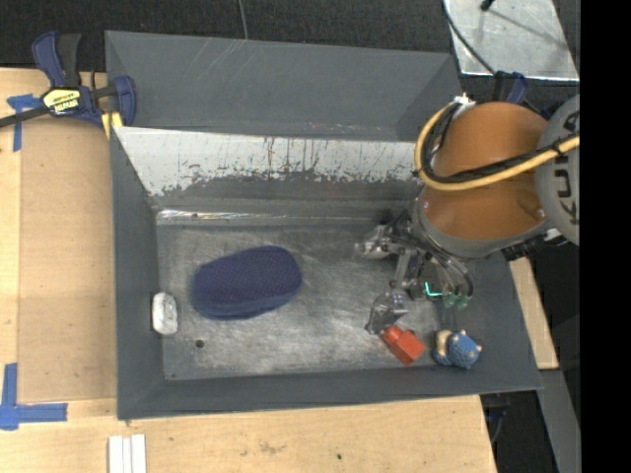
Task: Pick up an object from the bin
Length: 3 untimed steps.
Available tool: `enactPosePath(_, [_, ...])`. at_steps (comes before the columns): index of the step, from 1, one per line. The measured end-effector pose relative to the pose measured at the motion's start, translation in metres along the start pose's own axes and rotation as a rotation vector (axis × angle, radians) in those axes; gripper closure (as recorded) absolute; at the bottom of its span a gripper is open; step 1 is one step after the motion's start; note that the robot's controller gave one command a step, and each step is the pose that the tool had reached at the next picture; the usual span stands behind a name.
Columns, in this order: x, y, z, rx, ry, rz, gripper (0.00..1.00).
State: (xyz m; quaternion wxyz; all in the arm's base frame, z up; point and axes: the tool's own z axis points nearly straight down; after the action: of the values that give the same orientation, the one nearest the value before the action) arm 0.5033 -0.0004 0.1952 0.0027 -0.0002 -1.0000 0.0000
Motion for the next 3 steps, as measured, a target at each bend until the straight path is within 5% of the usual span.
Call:
enactPosePath(1, [-0.041,0.076,0.118,-0.001,-0.015,-0.012,0.00])
enactPosePath(2, [-0.057,0.132,0.118,0.001,-0.012,-0.156,0.00])
enactPosePath(3, [-0.058,0.132,0.117,-0.001,-0.018,-0.152,1.00])
